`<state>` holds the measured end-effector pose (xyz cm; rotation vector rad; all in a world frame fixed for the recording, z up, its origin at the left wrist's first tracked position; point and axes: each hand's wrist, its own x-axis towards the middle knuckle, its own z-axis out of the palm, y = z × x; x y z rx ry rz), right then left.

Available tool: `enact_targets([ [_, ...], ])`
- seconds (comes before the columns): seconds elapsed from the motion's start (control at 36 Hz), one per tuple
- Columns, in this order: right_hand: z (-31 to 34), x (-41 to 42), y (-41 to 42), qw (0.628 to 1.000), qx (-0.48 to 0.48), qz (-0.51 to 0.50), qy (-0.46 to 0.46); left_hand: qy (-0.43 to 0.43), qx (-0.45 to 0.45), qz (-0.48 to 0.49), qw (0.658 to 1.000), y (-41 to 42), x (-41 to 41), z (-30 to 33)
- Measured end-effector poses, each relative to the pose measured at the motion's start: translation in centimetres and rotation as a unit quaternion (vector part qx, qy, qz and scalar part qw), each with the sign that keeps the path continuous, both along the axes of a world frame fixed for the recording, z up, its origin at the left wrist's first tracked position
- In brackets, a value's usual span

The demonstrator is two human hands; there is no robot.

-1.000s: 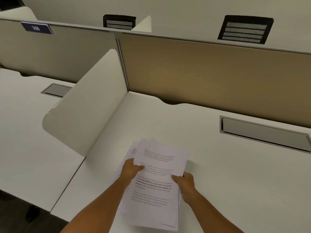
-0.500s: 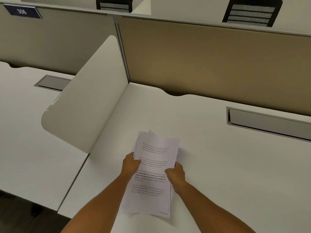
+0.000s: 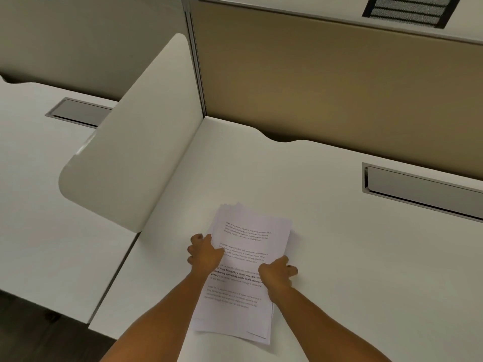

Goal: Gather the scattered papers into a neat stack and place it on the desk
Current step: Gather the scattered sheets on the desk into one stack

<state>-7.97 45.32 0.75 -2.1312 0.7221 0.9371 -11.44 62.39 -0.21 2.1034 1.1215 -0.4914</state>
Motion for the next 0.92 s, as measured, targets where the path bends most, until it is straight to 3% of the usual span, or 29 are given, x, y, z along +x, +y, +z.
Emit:
enact_targets([
  [0.17,-0.5,-0.1,-0.8,0.992,0.090,-0.074,-0.040,-0.013,-0.004,-0.002,1.000,0.1,-0.1,-0.3],
  [0.25,-0.2,0.0,-1.3,0.974,0.165,-0.153,-0.021,-0.014,-0.006,-0.011,1.000,0.0,-0.1,-0.2],
  [0.36,-0.6,0.3,-1.7,0.966,0.168,-0.196,0.029,-0.024,-0.054,0.006,0.998,-0.2,-0.6,0.0],
  [0.5,-0.2,0.5,-2.6,0.958,0.210,-0.188,0.055,-0.095,-0.139,0.049,0.985,-0.7,-1.6,0.6],
  [0.61,0.1,0.4,-3.1,0.942,0.268,-0.192,0.066,-0.119,-0.153,0.081,0.978,-0.9,-2.4,1.3],
  [0.72,0.5,0.3,-4.0,0.944,0.277,-0.173,0.042,-0.135,-0.203,0.116,0.963,-0.8,-3.0,1.3],
  [0.92,2.6,0.9,-6.7,0.942,0.314,-0.118,-0.019,-0.188,-0.256,0.086,0.944,-1.5,-2.5,3.5],
])
